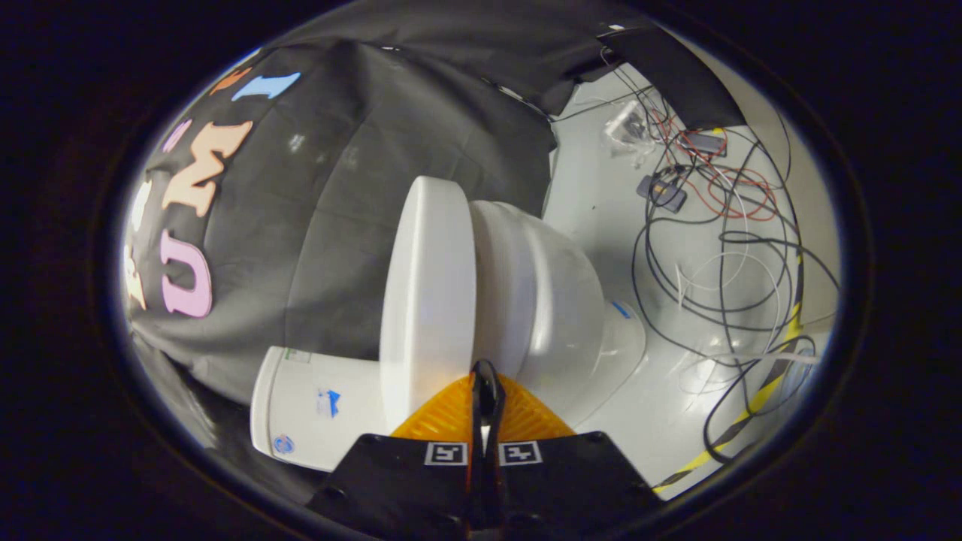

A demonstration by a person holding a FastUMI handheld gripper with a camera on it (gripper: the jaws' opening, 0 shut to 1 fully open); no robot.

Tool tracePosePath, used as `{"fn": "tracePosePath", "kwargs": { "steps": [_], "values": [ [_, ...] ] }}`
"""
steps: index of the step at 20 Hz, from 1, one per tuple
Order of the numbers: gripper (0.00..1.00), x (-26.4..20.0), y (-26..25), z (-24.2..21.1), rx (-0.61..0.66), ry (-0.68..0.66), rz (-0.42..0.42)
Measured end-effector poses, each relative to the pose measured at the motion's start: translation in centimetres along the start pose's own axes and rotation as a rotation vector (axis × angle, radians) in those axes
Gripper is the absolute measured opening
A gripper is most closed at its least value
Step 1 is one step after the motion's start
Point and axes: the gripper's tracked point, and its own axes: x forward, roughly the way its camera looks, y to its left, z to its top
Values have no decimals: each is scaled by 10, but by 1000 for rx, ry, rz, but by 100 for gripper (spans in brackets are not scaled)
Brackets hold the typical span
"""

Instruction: Open the toilet lid.

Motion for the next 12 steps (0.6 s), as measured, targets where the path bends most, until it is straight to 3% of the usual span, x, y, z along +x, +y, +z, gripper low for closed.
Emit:
{"fn": "tracePosePath", "kwargs": {
  "steps": [5,12],
  "values": [
    [1,-9,5,3,49,6,-51],
    [1,-24,38,12,-55,-17,-40]
  ]
}}
